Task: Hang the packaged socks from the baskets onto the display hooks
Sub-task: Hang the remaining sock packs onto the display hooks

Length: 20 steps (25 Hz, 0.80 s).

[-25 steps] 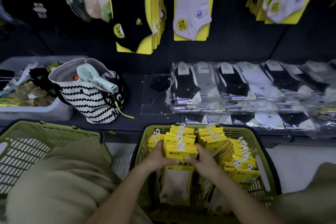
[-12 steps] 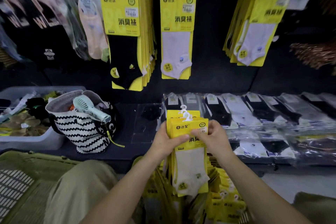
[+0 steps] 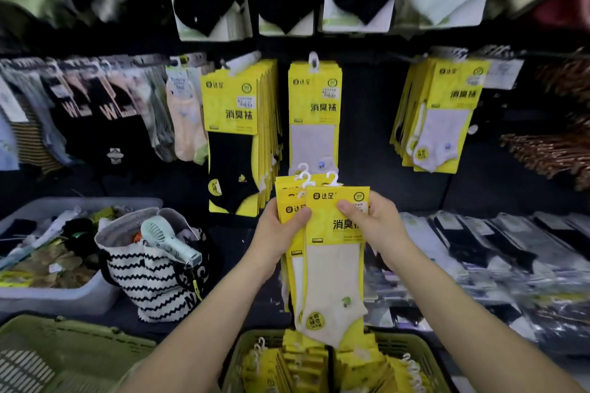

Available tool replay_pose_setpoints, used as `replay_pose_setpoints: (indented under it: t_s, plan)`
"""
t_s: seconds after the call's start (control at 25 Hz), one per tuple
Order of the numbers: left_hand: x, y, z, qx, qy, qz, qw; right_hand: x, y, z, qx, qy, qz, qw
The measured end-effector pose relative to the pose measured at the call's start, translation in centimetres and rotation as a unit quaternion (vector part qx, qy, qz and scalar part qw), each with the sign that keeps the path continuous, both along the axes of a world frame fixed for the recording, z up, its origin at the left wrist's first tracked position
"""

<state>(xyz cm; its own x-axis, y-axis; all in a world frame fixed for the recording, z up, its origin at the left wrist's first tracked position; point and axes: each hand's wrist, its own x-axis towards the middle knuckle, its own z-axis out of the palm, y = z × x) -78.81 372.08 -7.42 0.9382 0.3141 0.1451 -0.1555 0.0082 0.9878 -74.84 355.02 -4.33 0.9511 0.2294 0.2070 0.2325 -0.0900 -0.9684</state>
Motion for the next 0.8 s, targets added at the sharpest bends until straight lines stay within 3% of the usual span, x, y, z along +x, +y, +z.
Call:
replay_pose_setpoints:
  t_s: [0.12,0.32,0.8]
  plan:
    - [1.4,0.9,3.7,0.033,-0.046,0.014,0.998,1.5,0.6,3.0,0.02,-0.018,-0.024,0.999]
    - [2.4,3.1,9.5,0.034,-0.116,0.135,0.983,6.0,1.1,8.8,0.077,-0.003,-0.037,0.996]
    - [3.2,7.4,14.0,0.135,-0.154,0.192,0.96,11.9,6.2,13.6,-0.052,-0.066,-0.081,0.993]
